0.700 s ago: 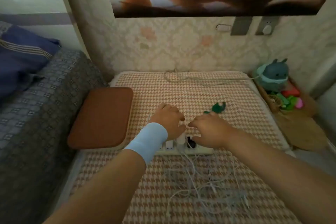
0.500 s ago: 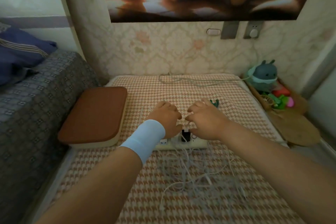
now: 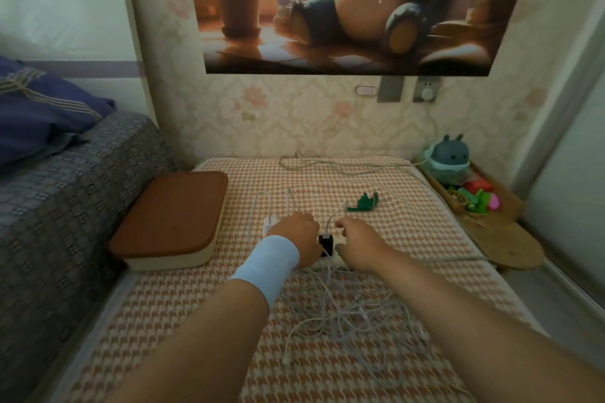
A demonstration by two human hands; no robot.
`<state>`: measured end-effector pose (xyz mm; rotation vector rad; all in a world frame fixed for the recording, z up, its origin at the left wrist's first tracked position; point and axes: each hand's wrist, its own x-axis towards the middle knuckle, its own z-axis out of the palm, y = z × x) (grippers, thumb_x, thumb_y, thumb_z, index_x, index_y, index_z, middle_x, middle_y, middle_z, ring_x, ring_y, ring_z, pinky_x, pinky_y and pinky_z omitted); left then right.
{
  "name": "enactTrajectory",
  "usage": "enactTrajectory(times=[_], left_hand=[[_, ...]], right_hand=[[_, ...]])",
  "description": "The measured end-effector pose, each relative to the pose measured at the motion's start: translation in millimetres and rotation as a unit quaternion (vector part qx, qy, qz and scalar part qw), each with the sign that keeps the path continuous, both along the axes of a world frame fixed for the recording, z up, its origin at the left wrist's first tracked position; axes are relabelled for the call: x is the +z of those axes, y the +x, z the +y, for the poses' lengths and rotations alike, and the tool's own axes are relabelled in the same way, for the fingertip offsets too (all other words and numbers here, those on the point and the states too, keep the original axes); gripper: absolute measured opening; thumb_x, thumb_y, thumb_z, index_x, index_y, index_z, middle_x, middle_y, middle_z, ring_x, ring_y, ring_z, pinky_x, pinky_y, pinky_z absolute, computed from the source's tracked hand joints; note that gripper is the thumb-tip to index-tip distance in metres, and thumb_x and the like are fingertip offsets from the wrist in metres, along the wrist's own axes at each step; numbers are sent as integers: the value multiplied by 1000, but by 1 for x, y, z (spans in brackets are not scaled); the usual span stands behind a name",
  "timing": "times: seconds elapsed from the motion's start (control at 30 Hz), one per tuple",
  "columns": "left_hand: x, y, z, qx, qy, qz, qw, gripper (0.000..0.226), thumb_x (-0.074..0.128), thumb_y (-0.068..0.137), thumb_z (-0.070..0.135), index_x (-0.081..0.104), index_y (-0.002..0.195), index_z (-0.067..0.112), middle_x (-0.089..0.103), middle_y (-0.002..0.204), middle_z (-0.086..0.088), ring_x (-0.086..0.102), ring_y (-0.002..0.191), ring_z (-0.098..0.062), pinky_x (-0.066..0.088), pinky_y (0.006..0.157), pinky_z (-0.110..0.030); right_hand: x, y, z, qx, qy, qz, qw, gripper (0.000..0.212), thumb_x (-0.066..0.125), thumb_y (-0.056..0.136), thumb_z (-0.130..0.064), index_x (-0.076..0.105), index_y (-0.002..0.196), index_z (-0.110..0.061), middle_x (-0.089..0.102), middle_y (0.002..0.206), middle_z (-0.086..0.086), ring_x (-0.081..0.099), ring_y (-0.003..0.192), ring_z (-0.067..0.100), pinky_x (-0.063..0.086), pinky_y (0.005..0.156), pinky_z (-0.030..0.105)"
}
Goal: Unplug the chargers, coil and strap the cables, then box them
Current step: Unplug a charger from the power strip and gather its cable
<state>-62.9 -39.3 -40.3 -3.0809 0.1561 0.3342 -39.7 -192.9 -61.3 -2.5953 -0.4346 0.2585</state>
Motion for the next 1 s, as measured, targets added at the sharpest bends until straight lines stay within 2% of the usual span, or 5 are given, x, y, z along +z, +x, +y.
enactTrajectory(times=[0.23, 0.33, 0.47, 0.8, 1.0], left_hand=[[-29, 11, 1, -30, 52, -50, 997, 36, 36, 102, 34, 66, 114, 17, 62, 119, -7, 54, 109, -28, 42, 101, -43], [-39, 13, 3, -59, 82, -88, 991, 48, 25, 104, 37, 69, 110, 22, 66, 115, -2, 55, 111, -22, 20, 116, -46], [-47, 14, 12, -85, 62, -111, 988, 57, 16, 100, 38, 70, 108, 21, 67, 113, 0, 54, 111, -17, 10, 120, -43], [-54, 16, 11, -69, 27, -97, 993, 56, 21, 98, 41, 73, 101, 22, 68, 110, 1, 55, 110, -14, -2, 123, -43], [-56, 19, 12, -69, 65, -83, 992, 55, 28, 97, 42, 64, 125, 12, 56, 137, -5, 52, 122, -19, 0, 124, -41]], right_hand=[[-35, 31, 37, -134, 333, 94, 929, 16, 58, 98, -16, 68, 106, -6, 67, 107, 11, 61, 88, 23, 53, 85, 43], [-45, 38, 46, -158, 401, 77, 899, 39, 62, 97, -26, 62, 82, 10, 58, 76, 20, 54, 70, 26, 45, 65, 35], [-60, 44, 59, -218, 447, 48, 866, 51, 61, 99, -35, 53, 58, -5, 50, 60, 17, 48, 57, 24, 42, 59, 36], [-61, 49, 79, -296, 419, -28, 858, 61, 43, 106, -27, 44, 47, -10, 43, 49, 8, 35, 49, 24, 25, 50, 34], [24, 72, 76, -213, 555, -106, 797, 54, 46, 99, -38, 38, 50, -17, 39, 53, 14, 38, 48, 25, 36, 46, 46]])
